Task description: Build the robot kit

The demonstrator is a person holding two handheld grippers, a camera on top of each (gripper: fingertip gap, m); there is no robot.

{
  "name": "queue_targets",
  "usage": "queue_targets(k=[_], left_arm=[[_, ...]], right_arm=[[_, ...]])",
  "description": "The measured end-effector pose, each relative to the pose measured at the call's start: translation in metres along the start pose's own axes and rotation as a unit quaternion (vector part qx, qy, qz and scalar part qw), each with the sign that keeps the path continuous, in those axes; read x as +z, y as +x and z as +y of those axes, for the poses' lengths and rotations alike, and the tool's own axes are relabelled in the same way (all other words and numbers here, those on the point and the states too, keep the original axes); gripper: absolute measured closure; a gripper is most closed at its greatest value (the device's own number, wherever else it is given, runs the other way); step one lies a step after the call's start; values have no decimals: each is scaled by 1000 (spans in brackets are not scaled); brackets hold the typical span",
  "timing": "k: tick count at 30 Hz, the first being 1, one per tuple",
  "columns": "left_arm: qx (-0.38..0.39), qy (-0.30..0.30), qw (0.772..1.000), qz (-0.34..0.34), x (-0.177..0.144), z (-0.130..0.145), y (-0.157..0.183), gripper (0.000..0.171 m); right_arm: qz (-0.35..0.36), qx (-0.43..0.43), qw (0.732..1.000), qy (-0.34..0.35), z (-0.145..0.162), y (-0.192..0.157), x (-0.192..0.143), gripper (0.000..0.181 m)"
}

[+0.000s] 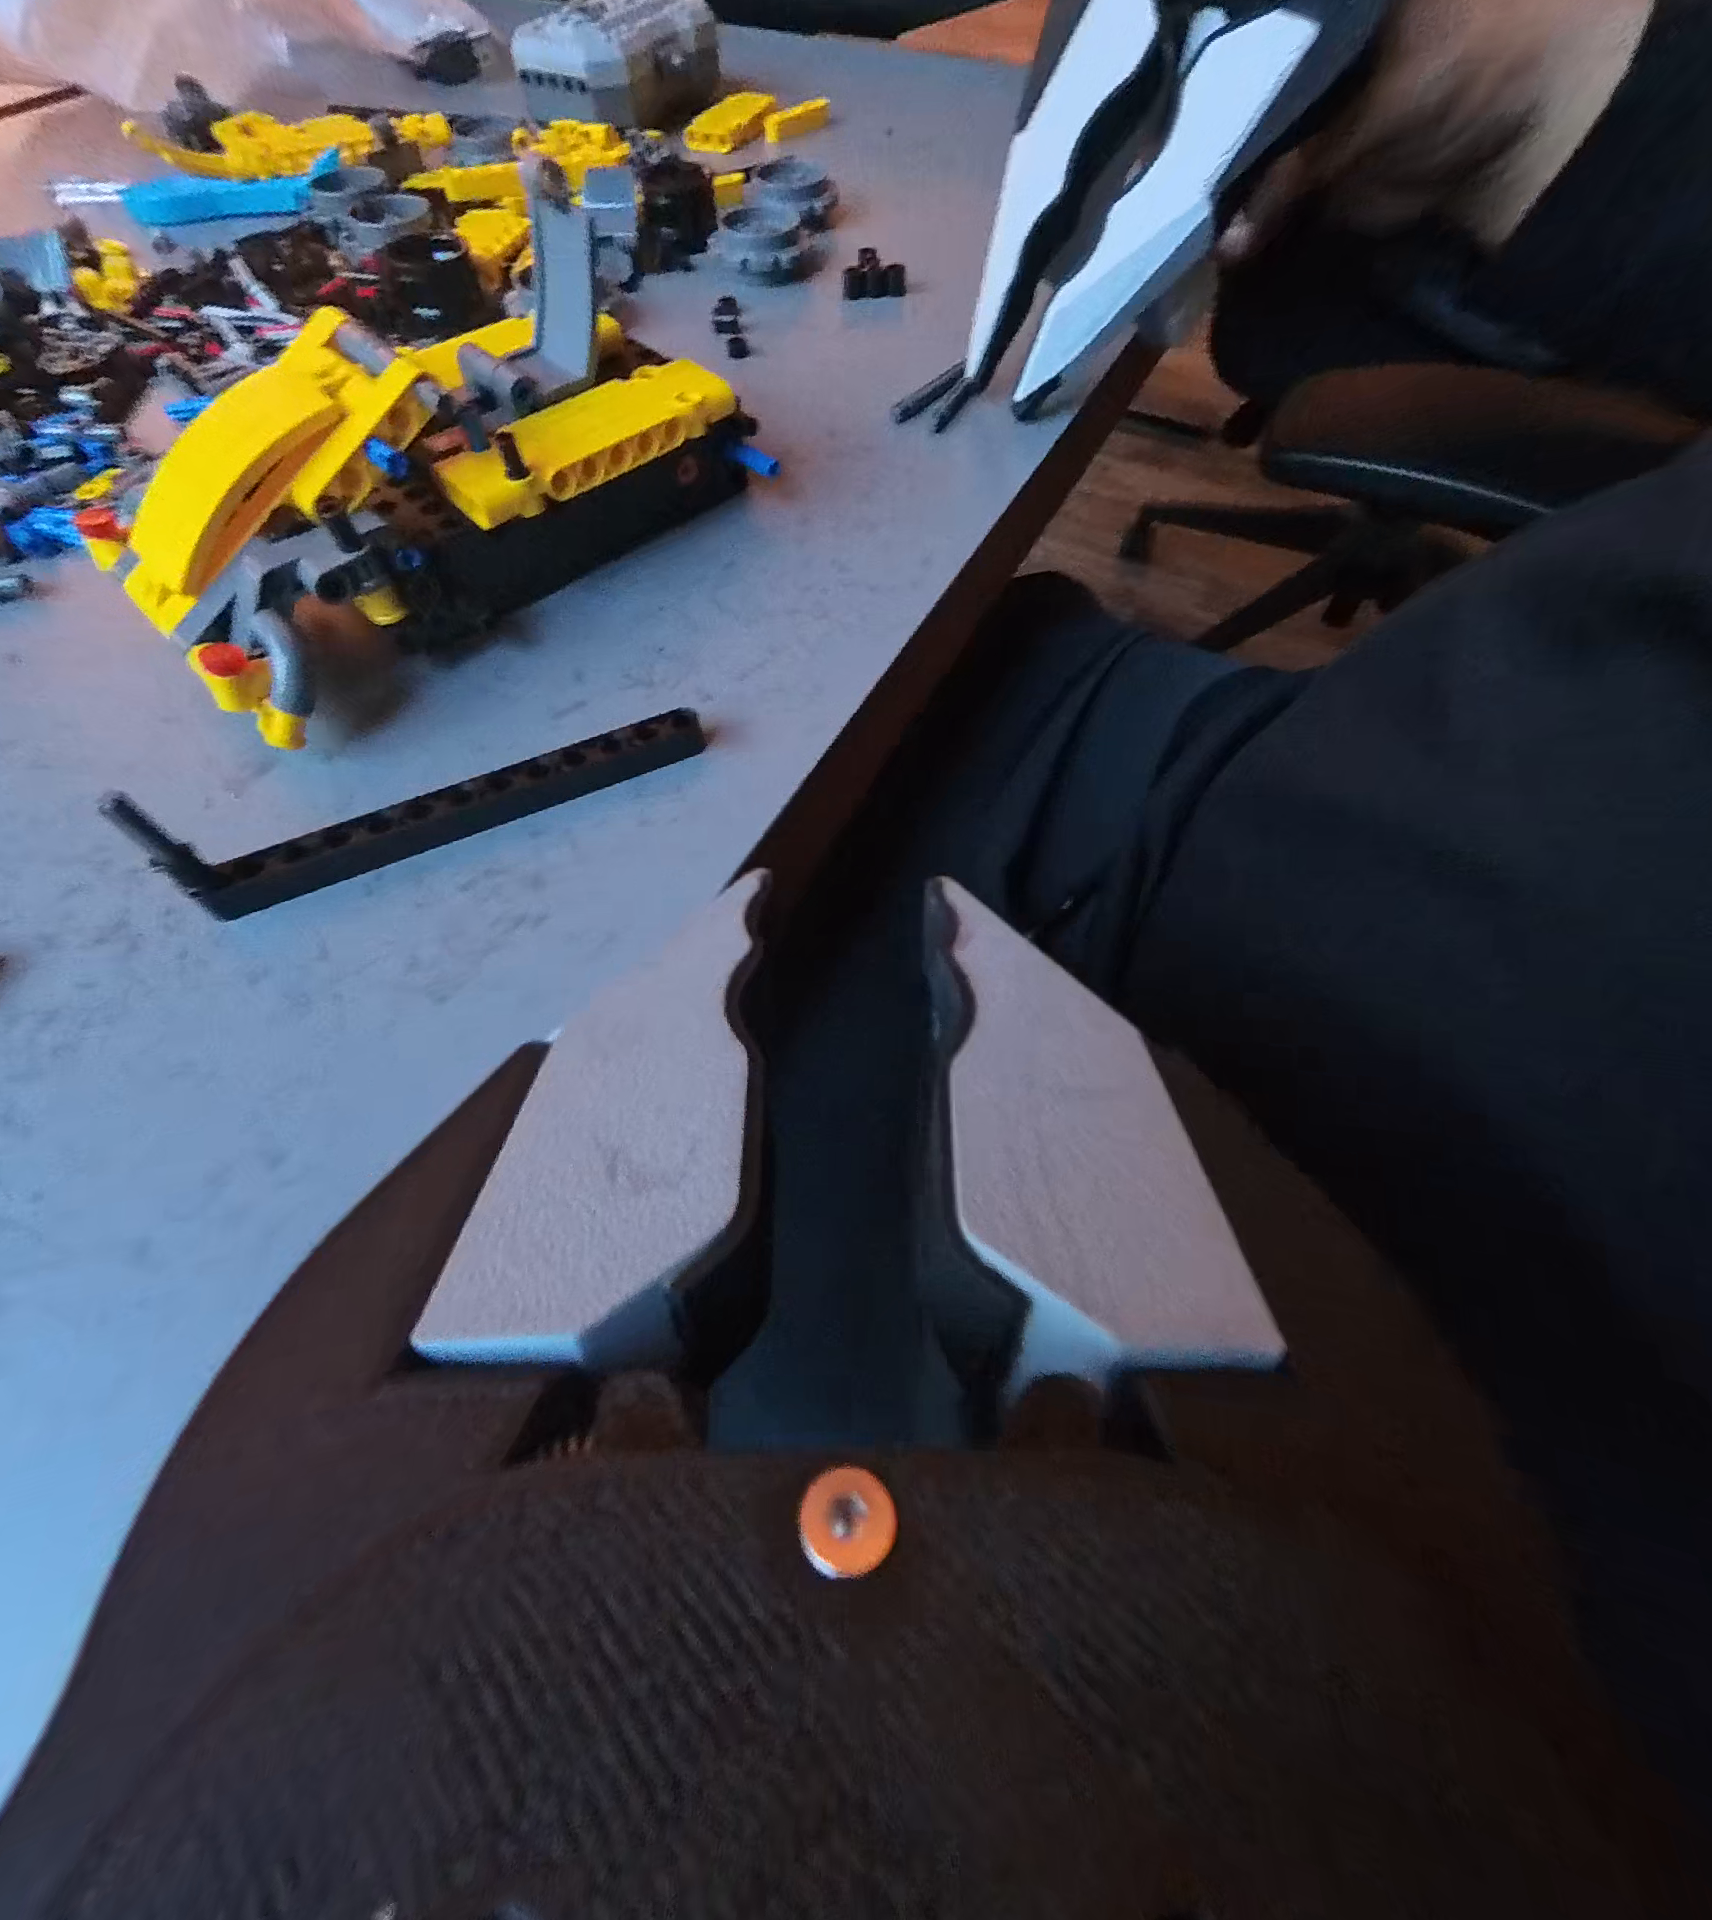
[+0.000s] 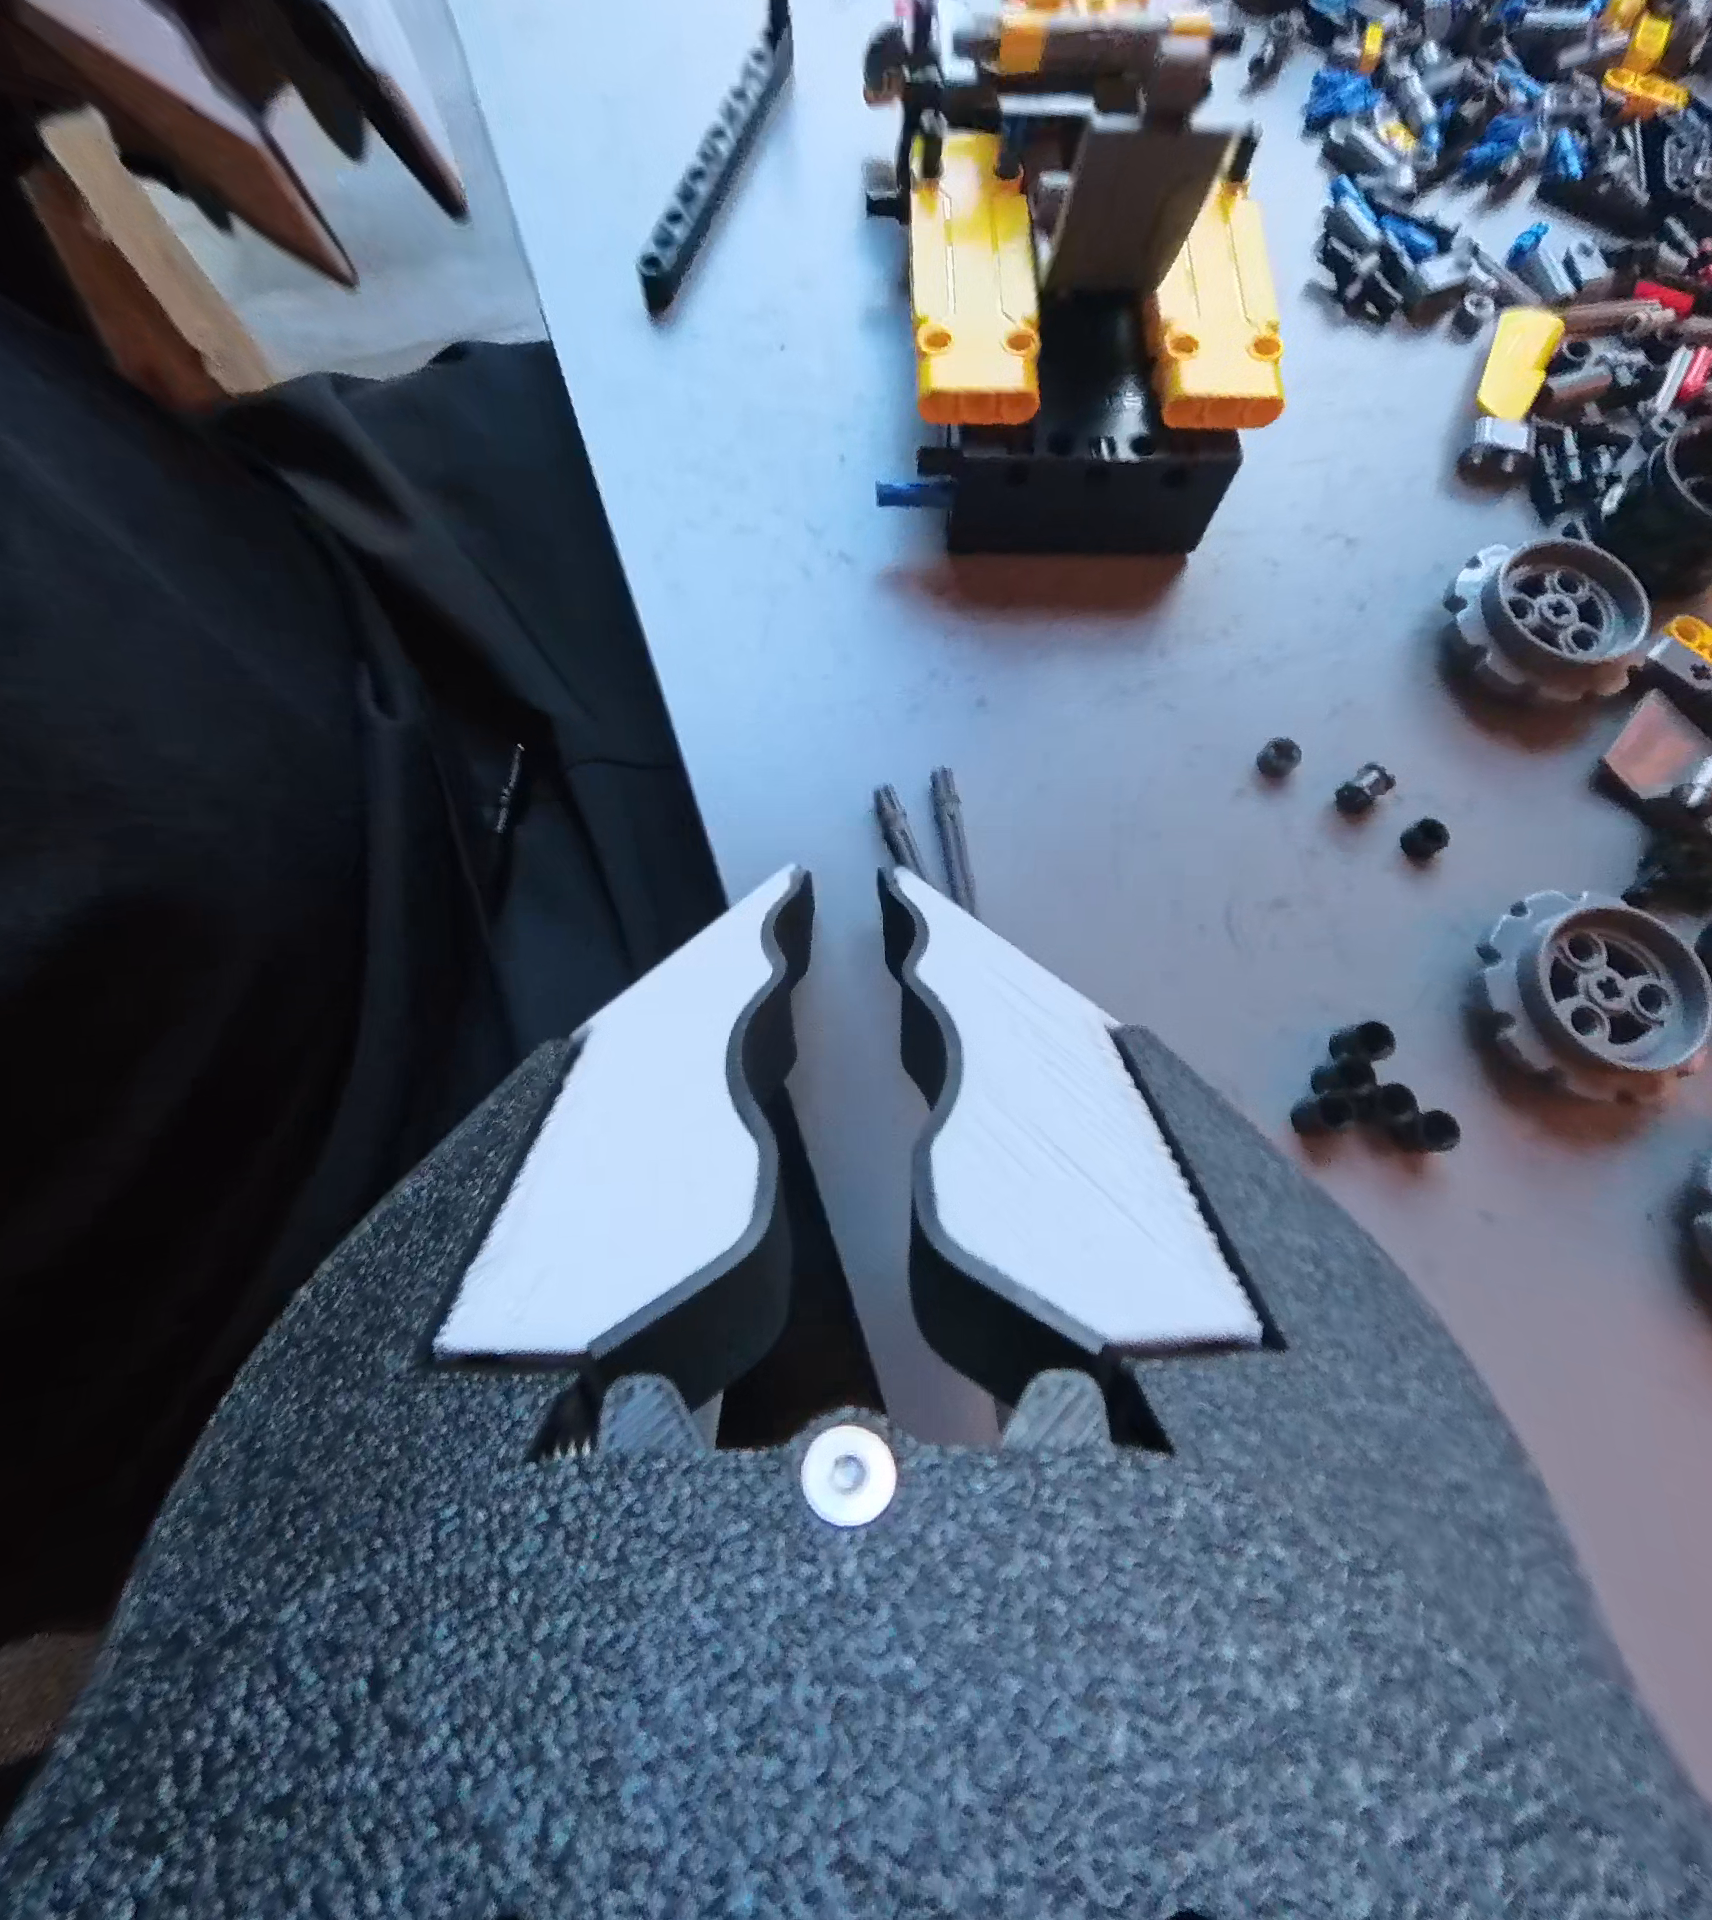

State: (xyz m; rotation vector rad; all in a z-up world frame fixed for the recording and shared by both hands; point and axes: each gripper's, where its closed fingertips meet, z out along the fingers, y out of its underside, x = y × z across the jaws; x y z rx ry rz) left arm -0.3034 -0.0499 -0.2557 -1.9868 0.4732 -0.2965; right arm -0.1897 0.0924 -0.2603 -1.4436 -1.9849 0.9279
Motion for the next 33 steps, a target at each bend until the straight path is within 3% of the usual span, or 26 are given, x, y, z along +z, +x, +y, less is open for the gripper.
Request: queue_targets(k=[4, 7, 13, 26, 33], left_arm=[[21, 6, 999, 26, 7, -1, 13, 143], [19, -5, 999, 33, 10, 4, 12, 144], [11, -7, 999, 45, 13, 6, 11, 147], [41, -25, 997, 52, 24, 9, 16, 151], [45, -33, 997, 49, 25, 13, 18, 152]], right_arm=[[-17, -6, 998, 61, -21, -7, -6, 168], [-7, 1, 997, 74, -21, 2, -13, 168], [1, 2, 998, 61, -10, 6, -24, 170], [-16, -13, 999, -32, 8, 13, -4, 170], [-47, -3, 998, -48, 6, 11, 2, 177]])
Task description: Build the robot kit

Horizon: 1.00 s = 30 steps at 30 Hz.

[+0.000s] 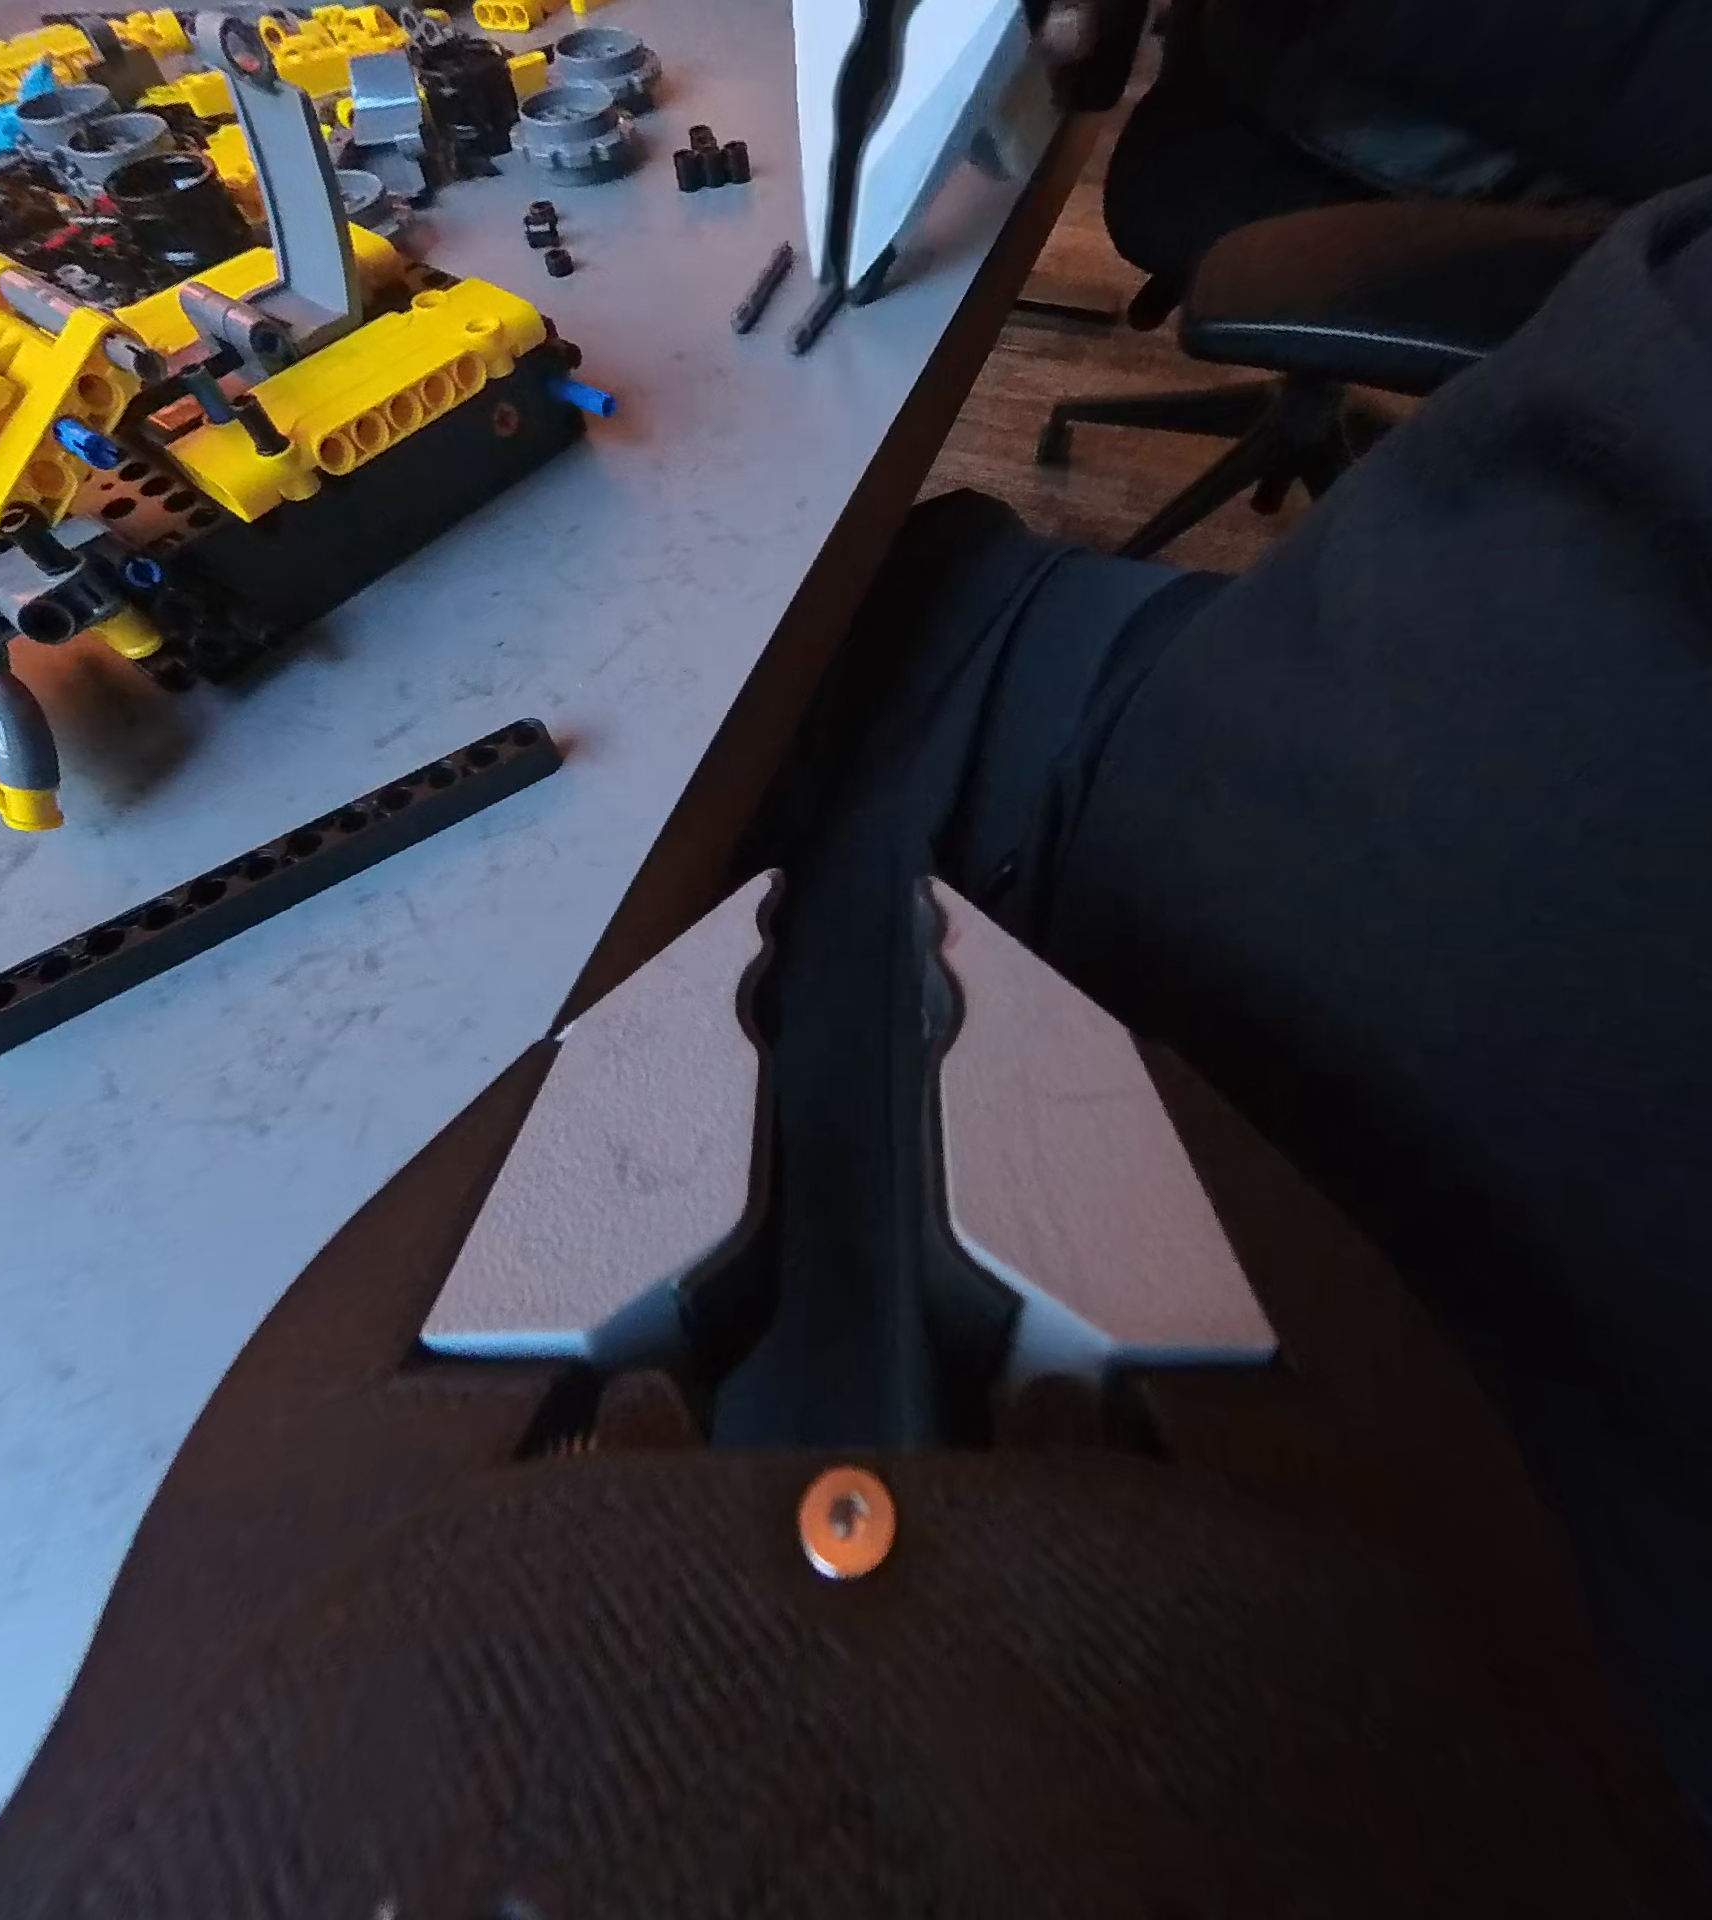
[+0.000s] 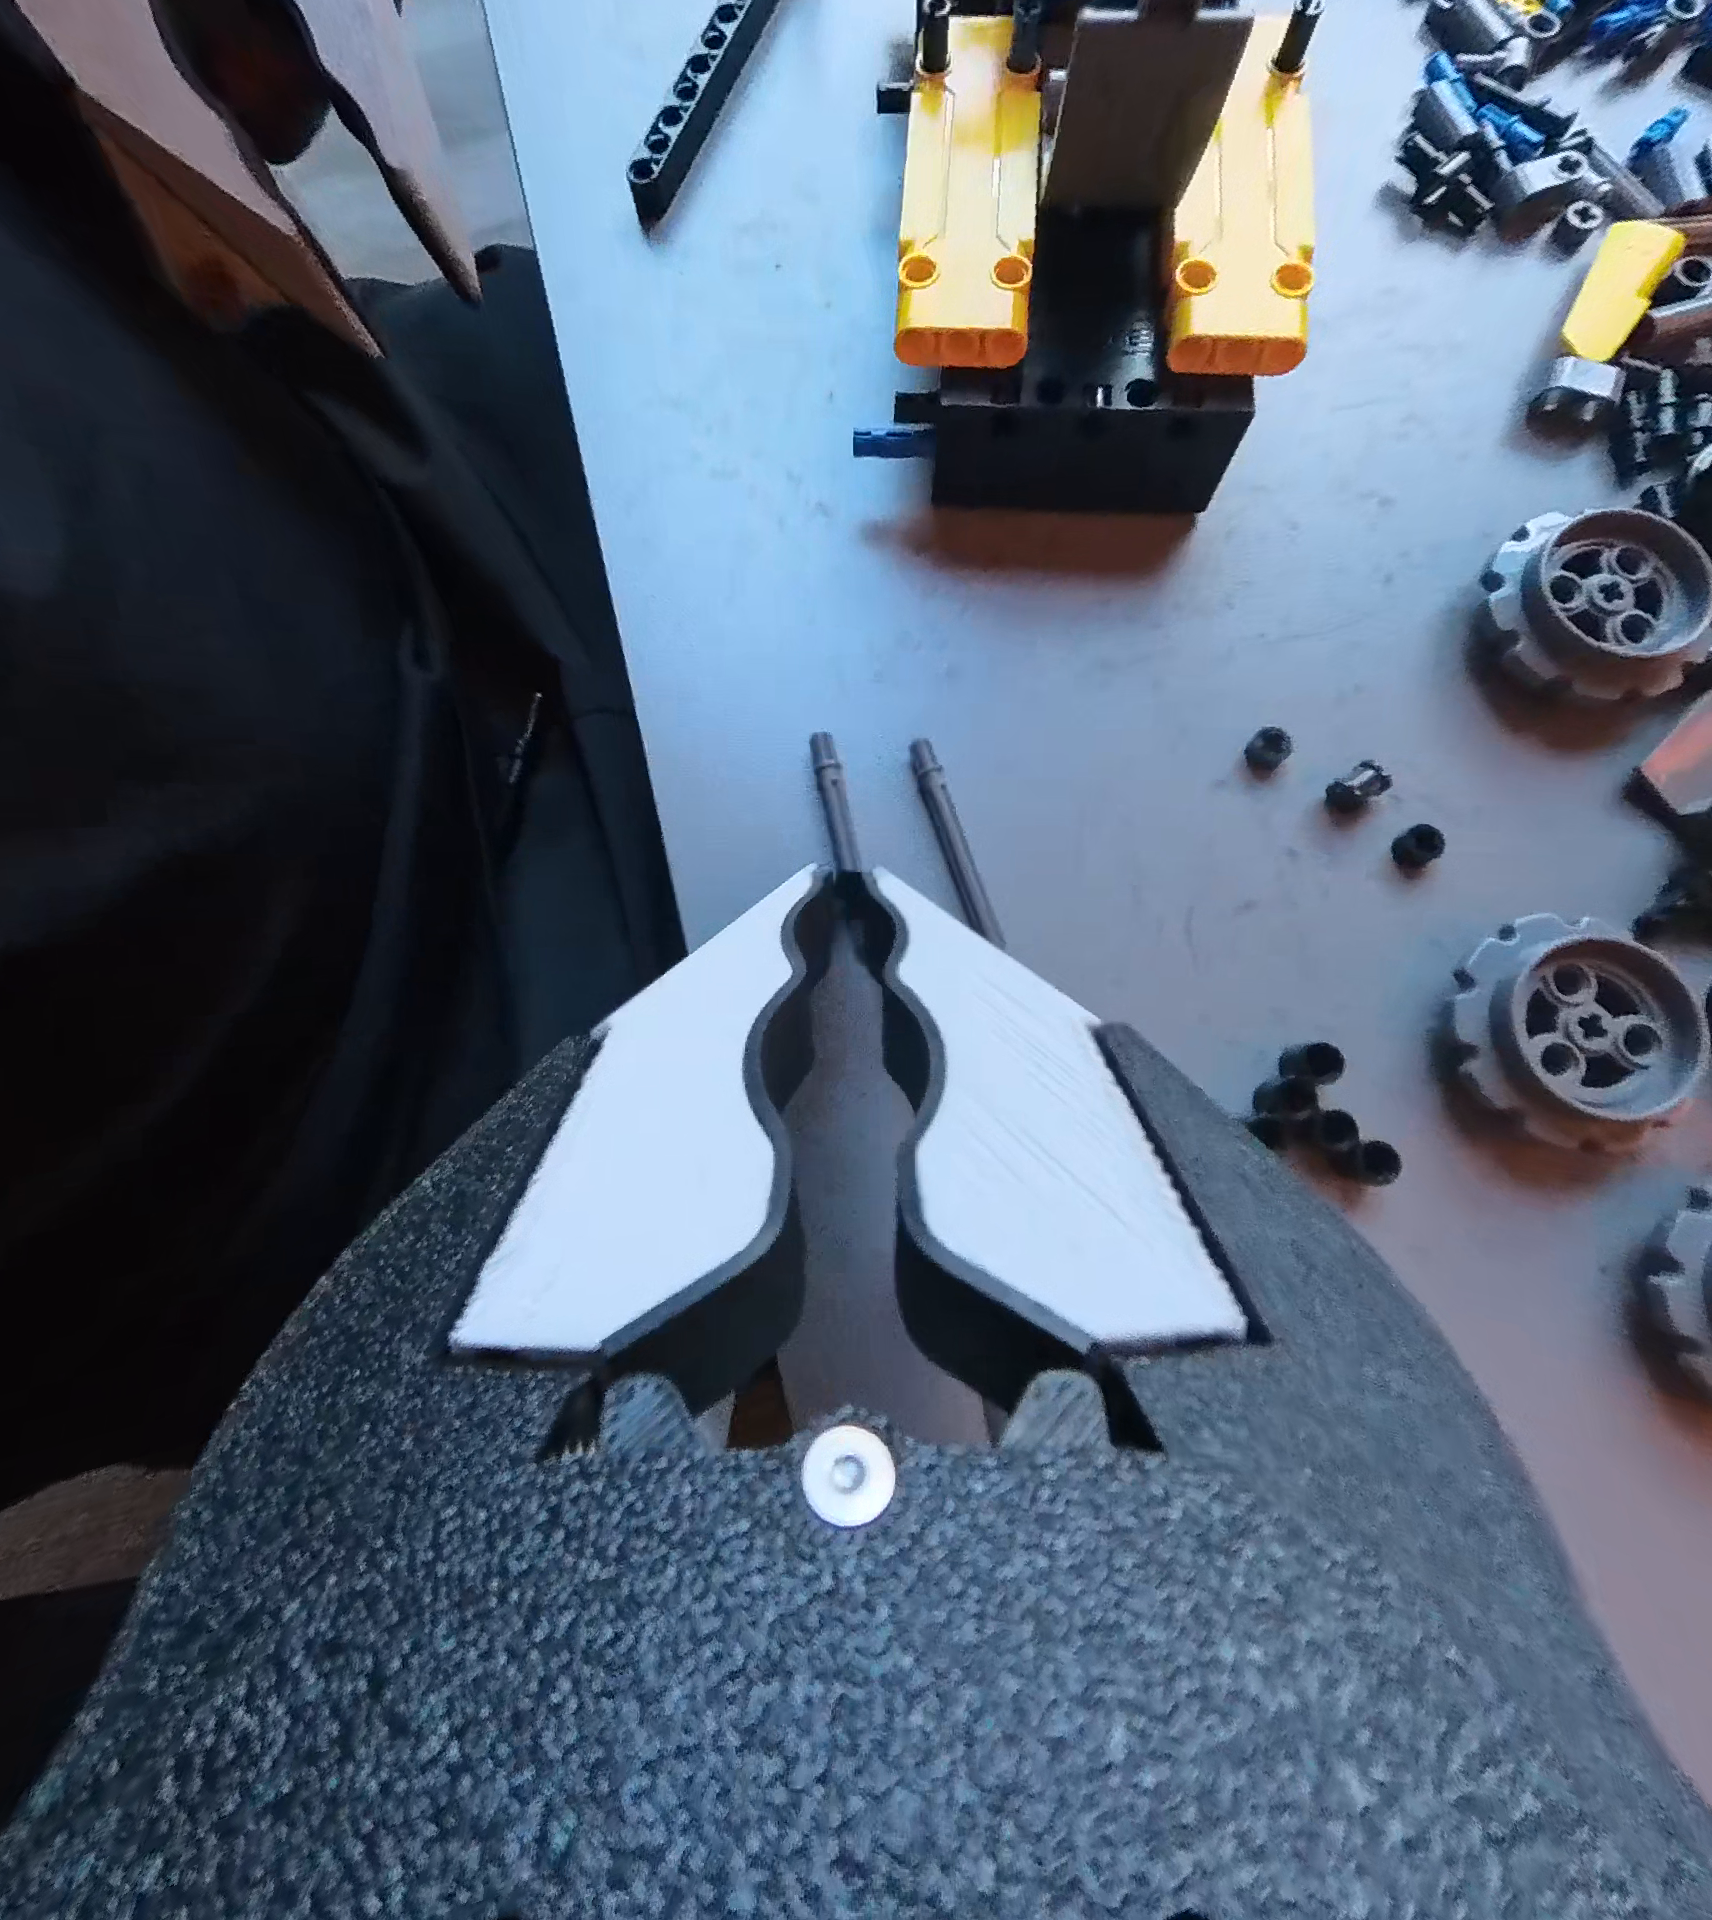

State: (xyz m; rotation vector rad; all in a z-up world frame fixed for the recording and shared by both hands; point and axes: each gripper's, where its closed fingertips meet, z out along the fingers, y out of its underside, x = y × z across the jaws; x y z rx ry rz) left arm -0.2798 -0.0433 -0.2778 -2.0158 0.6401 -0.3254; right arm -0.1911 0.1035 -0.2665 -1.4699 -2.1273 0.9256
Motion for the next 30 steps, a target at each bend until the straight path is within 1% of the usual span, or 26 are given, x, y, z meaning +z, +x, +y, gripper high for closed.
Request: queue_targets(k=[3, 5, 7, 10, 12, 15, 18, 20, 21, 26, 30], left_arm=[[-1, 0, 1000, -5, -1, 0, -1, 152], [-2, 1, 1000, -7, -2, 0, -2, 152], [-3, 2, 1000, -8, -2, 0, -2, 153], [-4, 2, 1000, -7, -3, 0, -2, 153], [-2, 1, 1000, -5, -2, 0, -1, 153], [1, -4, 1000, -4, -1, 2, 0, 153], [-3, -1, 1000, -6, -3, 1, -1, 153], [-7, -1, 1000, -5, -3, 1, -1, 153], [-8, 0, 1000, -2, -2, 1, -1, 153], [-6, -3, 1000, 4, -1, 2, 1, 153], [-11, 0, 1000, 3, -2, 1, -1, 154]], right_arm=[[-3, 0, 1000, -4, -2, 0, 1, 177], [0, -23, 1000, 6, -6, -4, -1, 177], [0, -22, 1000, 17, -10, -4, -6, 177], [39, -10, 999, 21, -8, 15, -17, 178], [44, -6, 999, 22, -9, 22, -18, 177], [62, -25, 998, -16, 0, 29, -9, 171], [41, -23, 999, -13, -2, 26, -1, 170], [27, -15, 999, -16, -3, 26, 1, 174], [31, -15, 999, -19, -4, 30, 2, 178], [67, -18, 997, -41, -20, 59, 16, 178], [134, -27, 989, -56, -34, 92, 21, 178]])
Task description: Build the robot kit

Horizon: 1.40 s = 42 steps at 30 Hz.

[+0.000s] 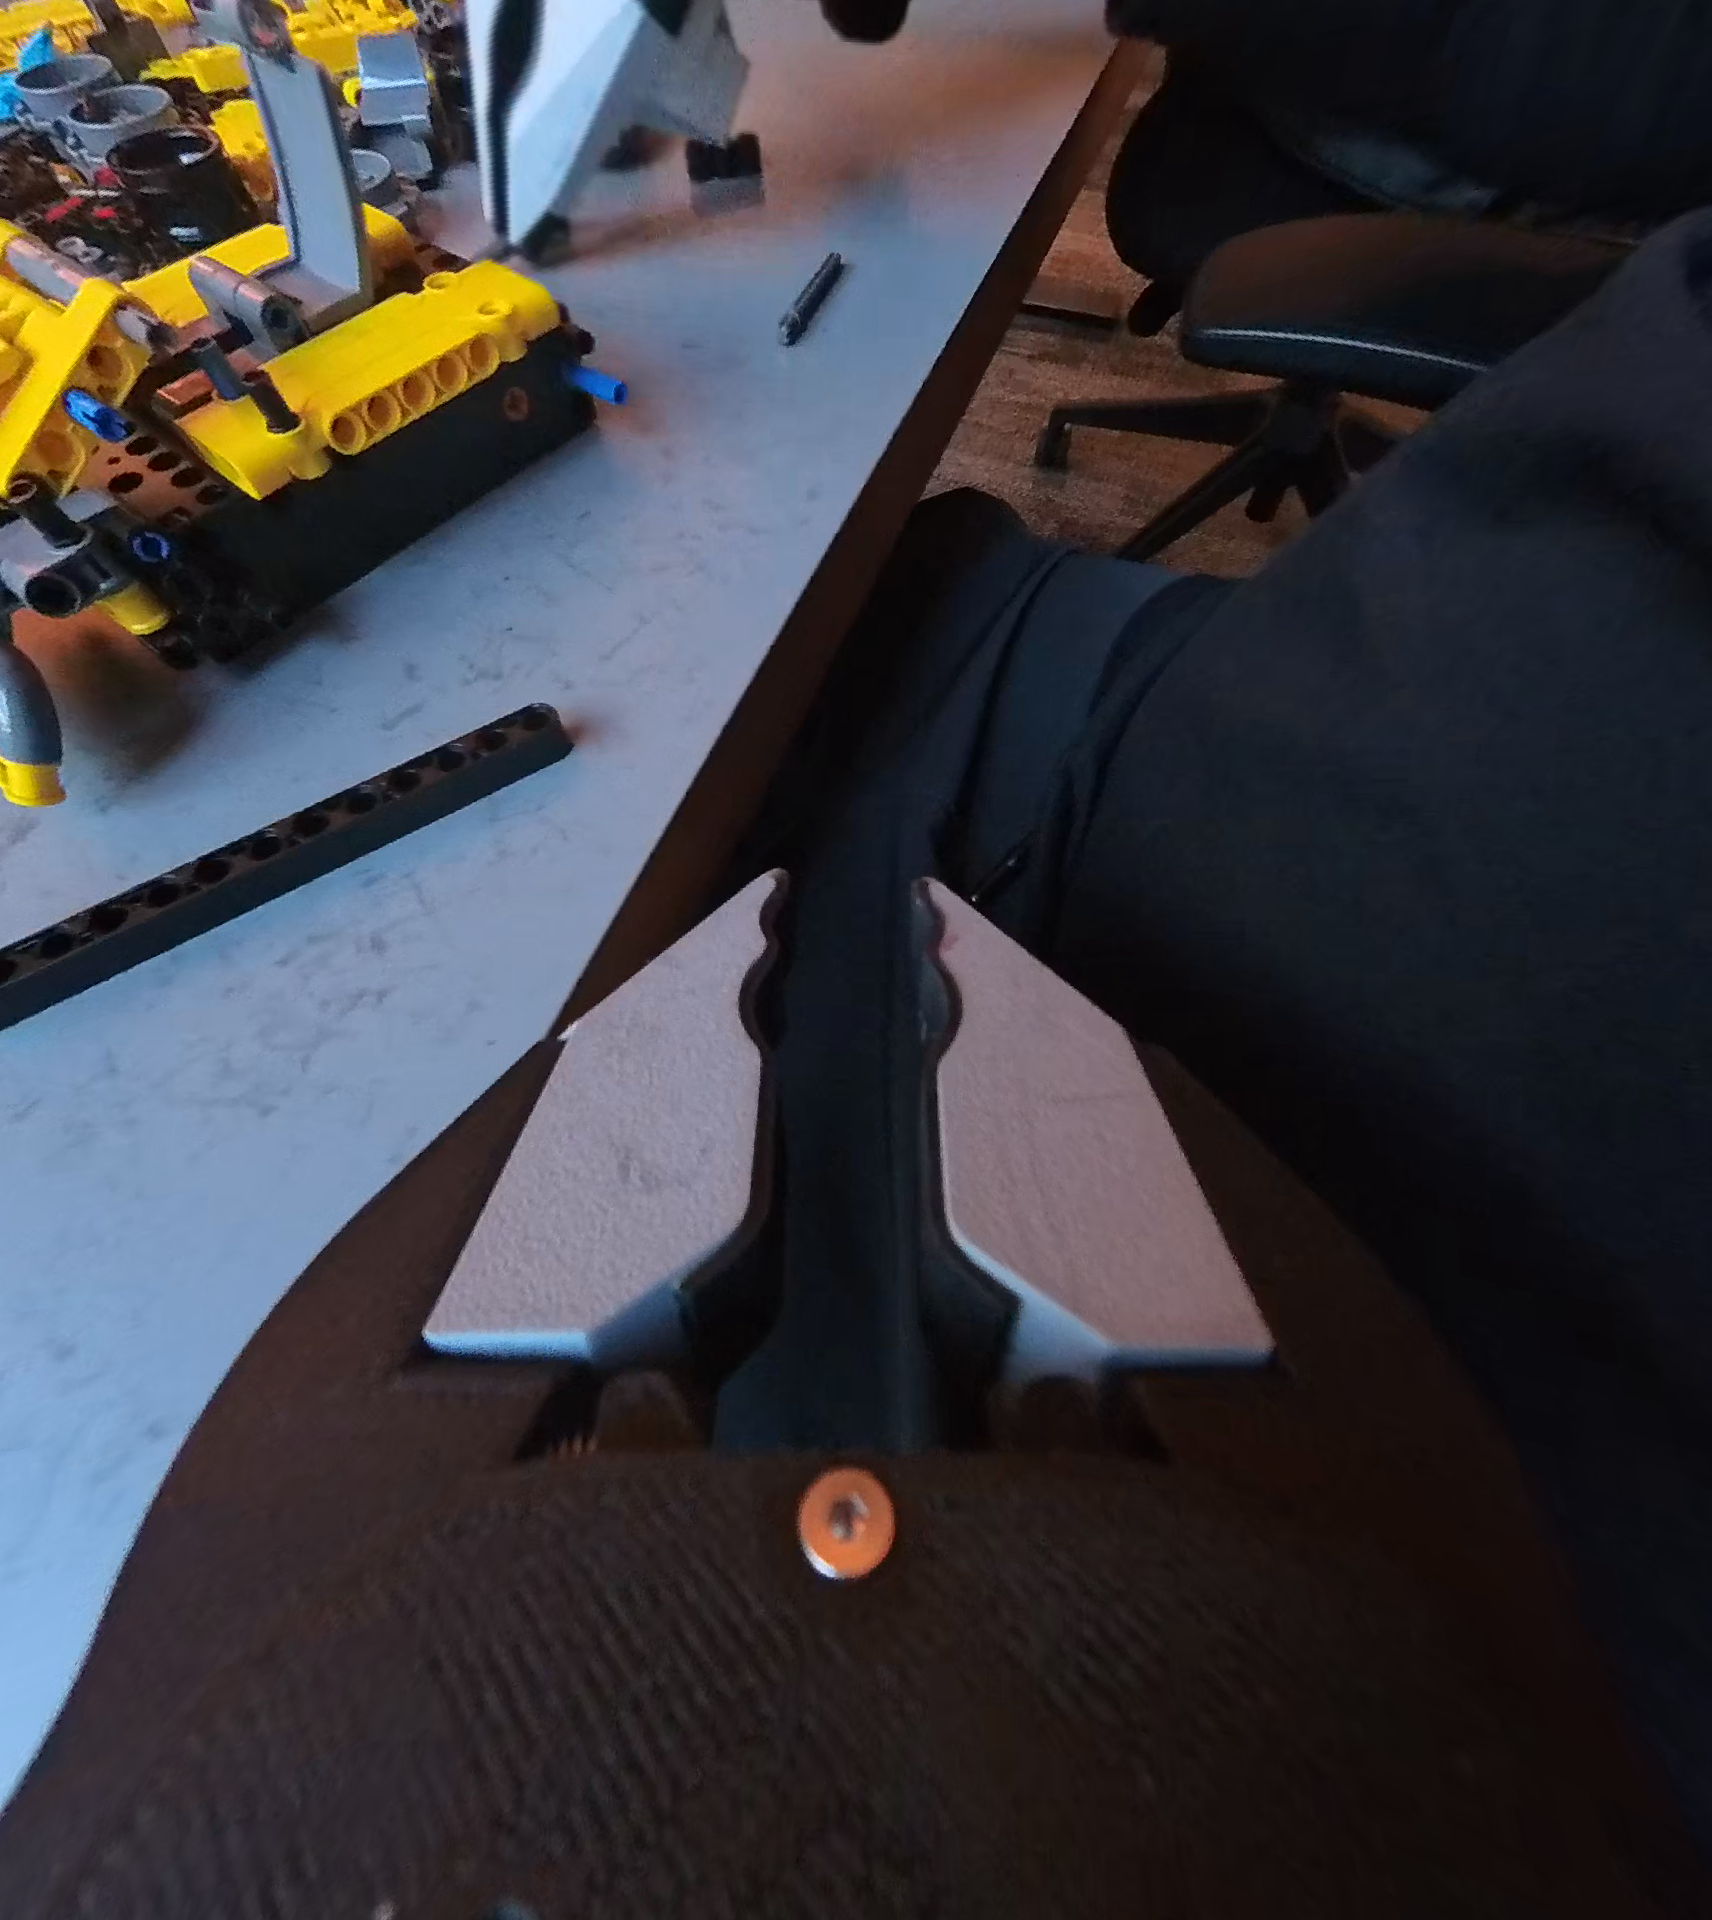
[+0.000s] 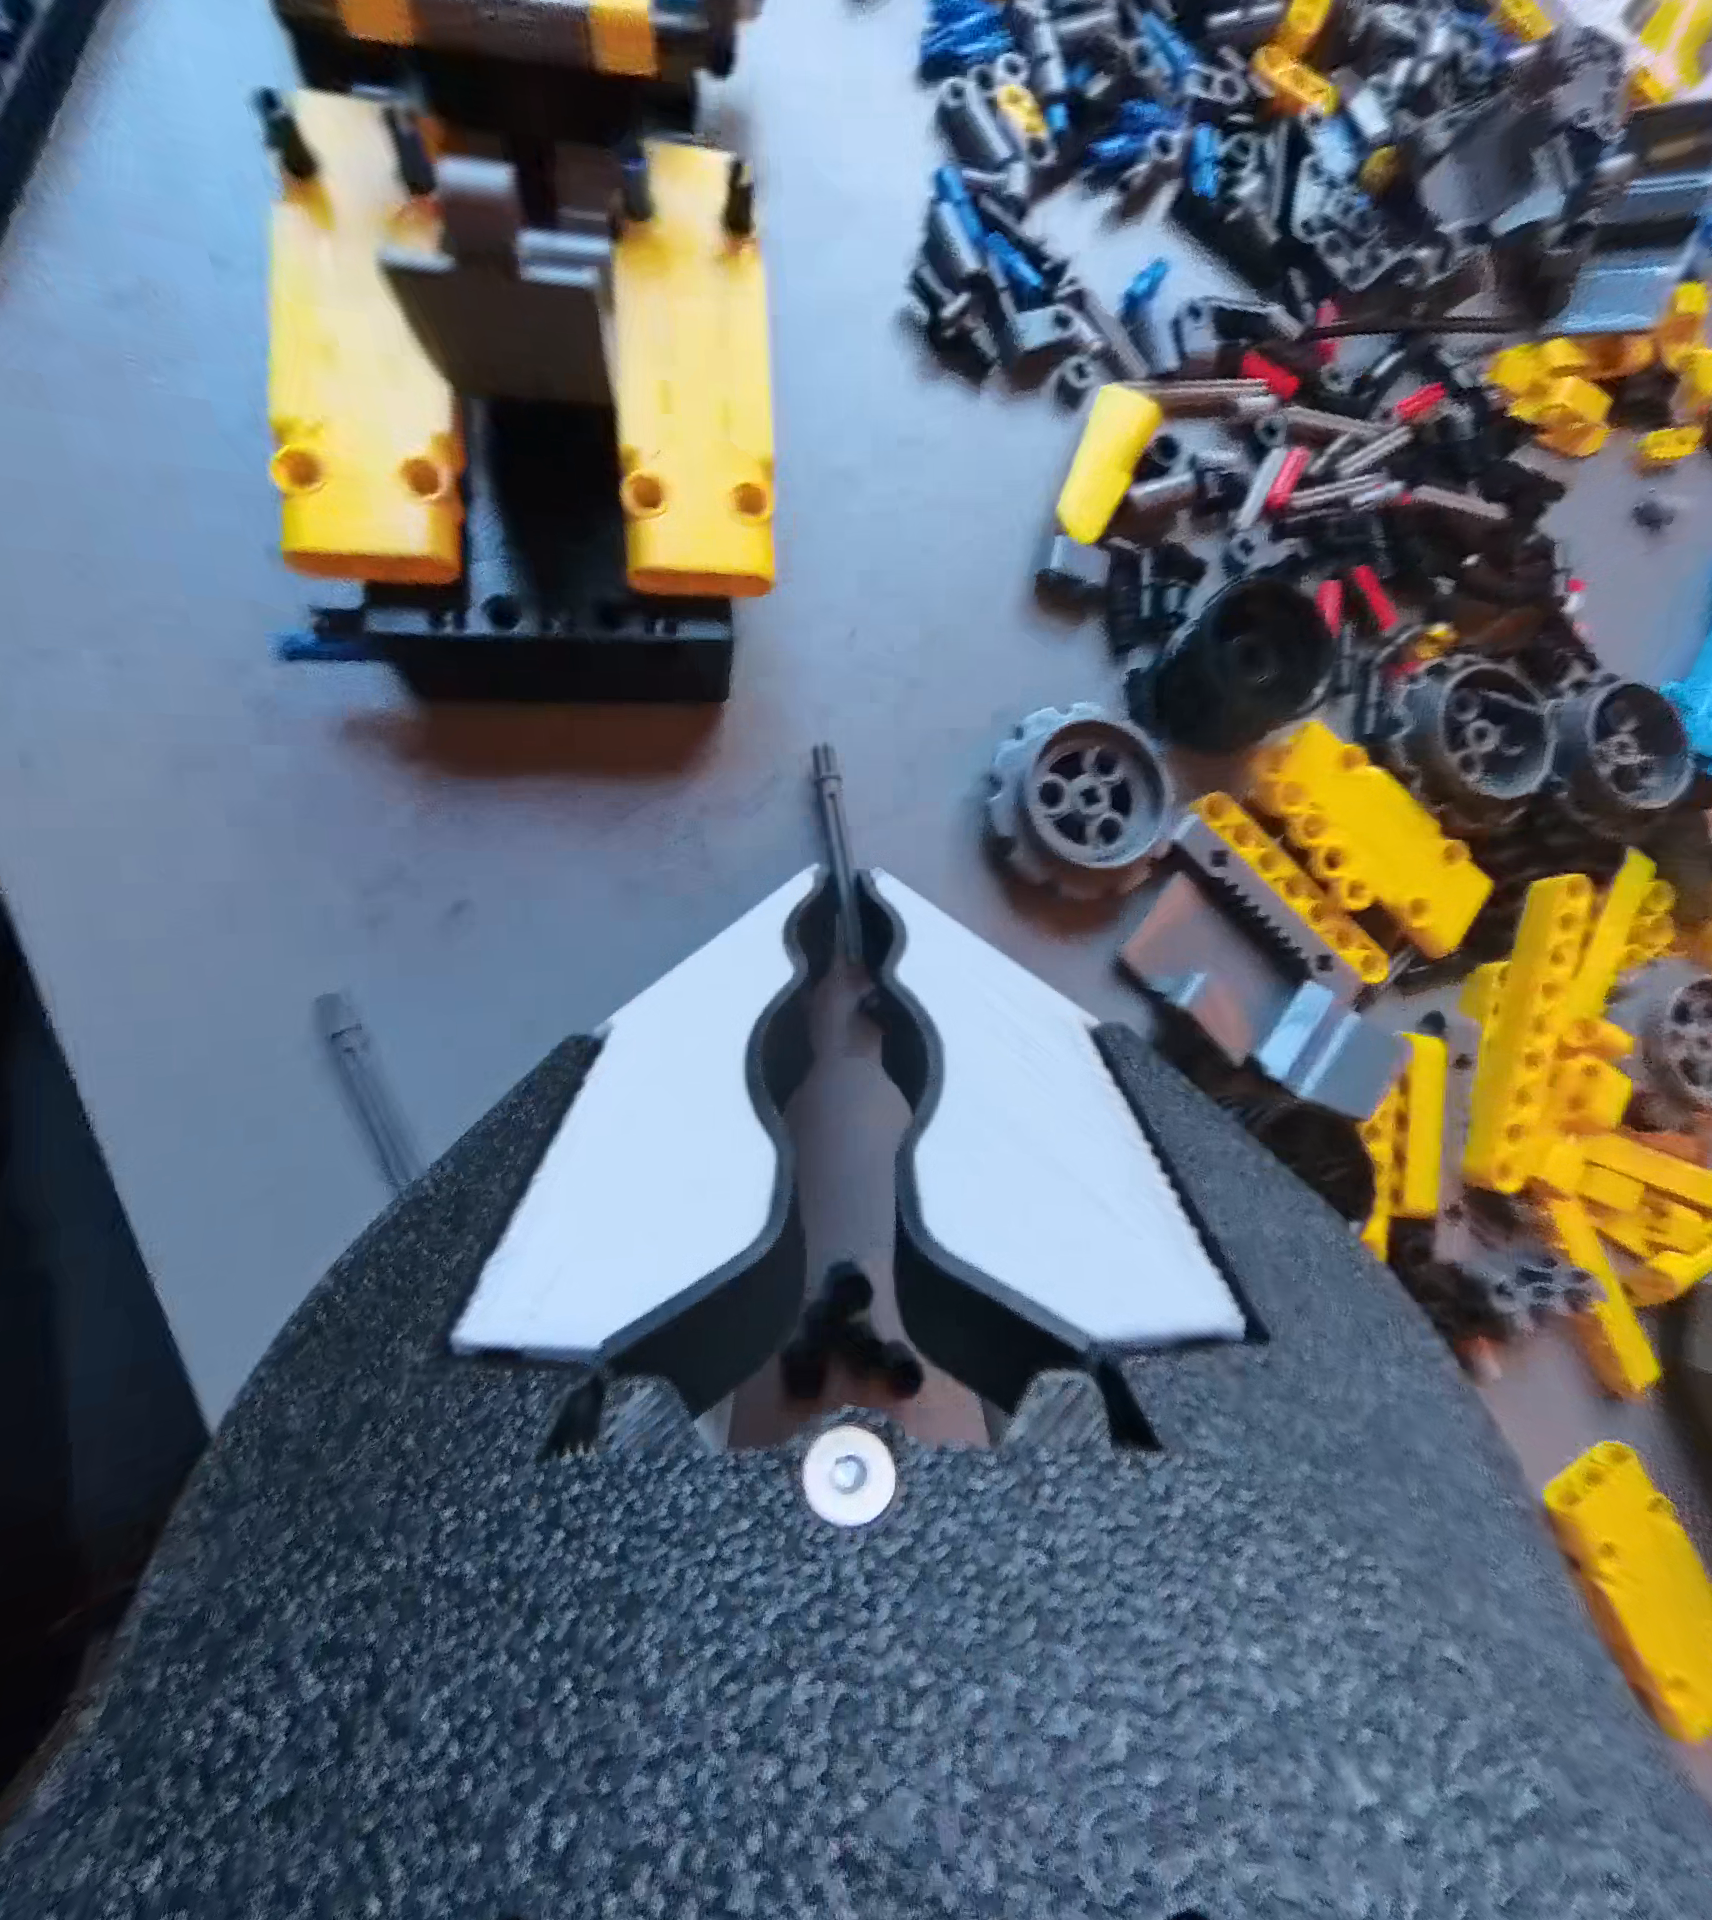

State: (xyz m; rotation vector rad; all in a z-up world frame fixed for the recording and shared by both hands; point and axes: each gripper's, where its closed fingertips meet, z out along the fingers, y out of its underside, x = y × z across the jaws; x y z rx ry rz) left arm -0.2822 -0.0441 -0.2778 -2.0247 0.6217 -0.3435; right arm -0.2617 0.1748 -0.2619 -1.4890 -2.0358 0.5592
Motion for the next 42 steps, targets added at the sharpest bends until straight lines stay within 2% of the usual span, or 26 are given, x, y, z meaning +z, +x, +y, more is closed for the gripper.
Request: queue_targets(k=[3, 8, 11, 15, 17, 19, 22, 24, 28, 31, 35, 37, 42], left_arm=[[-6, 5, 1000, 0, -2, -1, -1, 153], [-13, 11, 1000, 4, -4, -1, 0, 153], [-14, 15, 1000, 8, -4, -3, 1, 153], [-7, 9, 1000, 6, -1, -2, 0, 152], [0, 6, 1000, 6, 1, -3, 0, 152], [5, 1, 1000, 3, 3, -2, 1, 152], [15, 4, 1000, -5, 3, -8, 3, 152], [25, 21, 999, -5, 4, -25, 6, 152], [108, 20, 993, -43, 20, -63, 0, 151], [225, -11, 970, -91, 37, -83, -11, 150], [317, -53, 940, -115, 62, -83, -11, 145], [319, -65, 938, -115, 66, -73, -9, 143], [279, -26, 951, -133, 51, -70, -16, 137]], right_arm=[[-13, 6, 1000, 17, -7, -4, -8, 174], [-15, 54, 998, 32, 20, -15, -40, 168], [-85, 70, 992, 65, 26, -51, -52, 157], [-75, 36, 995, 47, 34, -67, -40, 156], [-93, 41, 993, 55, 29, -71, -38, 161], [-117, 33, 991, 54, 27, -79, -35, 177], [-108, 34, 992, 54, 26, -79, -35, 178], [-95, 31, 993, 66, 21, -78, -35, 178], [-140, 54, 983, 108, -2, -94, -45, 178], [-185, 79, 973, 116, -17, -109, -50, 178], [-203, 80, 969, 117, -26, -127, -44, 178], [-189, 73, 972, 121, -26, -127, -41, 178], [-222, 87, 963, 125, -31, -137, -41, 178]])
